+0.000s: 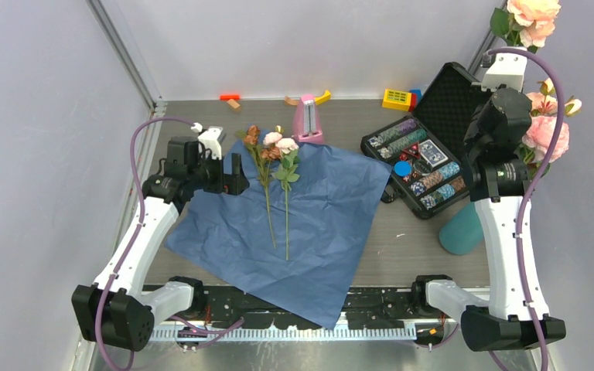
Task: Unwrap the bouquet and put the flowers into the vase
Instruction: Insert the fake flower into the vase.
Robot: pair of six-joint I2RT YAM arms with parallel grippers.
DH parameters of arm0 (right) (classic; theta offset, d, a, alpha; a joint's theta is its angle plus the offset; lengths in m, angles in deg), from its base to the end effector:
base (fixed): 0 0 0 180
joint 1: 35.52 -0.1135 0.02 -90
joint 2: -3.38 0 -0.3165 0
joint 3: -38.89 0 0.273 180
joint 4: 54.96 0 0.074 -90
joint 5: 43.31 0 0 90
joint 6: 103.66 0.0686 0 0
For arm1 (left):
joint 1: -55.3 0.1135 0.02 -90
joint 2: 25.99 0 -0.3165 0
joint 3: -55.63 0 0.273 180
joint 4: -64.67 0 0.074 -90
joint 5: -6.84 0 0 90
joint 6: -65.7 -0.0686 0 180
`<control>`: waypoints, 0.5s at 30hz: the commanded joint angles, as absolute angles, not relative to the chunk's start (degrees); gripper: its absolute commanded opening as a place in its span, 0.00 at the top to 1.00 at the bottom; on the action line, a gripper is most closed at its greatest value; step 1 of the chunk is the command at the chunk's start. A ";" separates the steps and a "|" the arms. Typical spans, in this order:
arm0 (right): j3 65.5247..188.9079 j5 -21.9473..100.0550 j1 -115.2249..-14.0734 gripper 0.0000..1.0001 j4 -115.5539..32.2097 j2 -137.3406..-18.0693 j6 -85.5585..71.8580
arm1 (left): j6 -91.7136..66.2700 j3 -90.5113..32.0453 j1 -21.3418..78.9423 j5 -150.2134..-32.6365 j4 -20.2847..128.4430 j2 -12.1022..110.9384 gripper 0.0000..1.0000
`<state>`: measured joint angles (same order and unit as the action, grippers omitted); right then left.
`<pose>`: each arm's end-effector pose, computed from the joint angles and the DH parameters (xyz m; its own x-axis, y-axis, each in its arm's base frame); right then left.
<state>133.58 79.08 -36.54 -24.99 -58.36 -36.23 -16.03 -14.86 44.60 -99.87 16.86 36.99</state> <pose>0.2316 -0.0326 0.5476 -0.1515 -0.3268 -0.9329 0.5000 0.7888 -0.3576 0.2454 -0.0664 0.3408 -0.6855 -0.0107 -0.7280 0.2978 0.9083 -0.2937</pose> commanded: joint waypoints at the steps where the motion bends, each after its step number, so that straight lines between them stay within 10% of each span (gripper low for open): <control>1: 135.69 78.31 -34.63 1.00 -27.13 -57.87 -36.87 | -17.18 -14.53 44.84 -101.24 17.27 36.21 0.00; 15: 131.44 76.42 -32.27 1.00 -28.02 -55.68 -37.69 | -17.62 -14.32 44.84 -101.74 17.17 35.75 0.00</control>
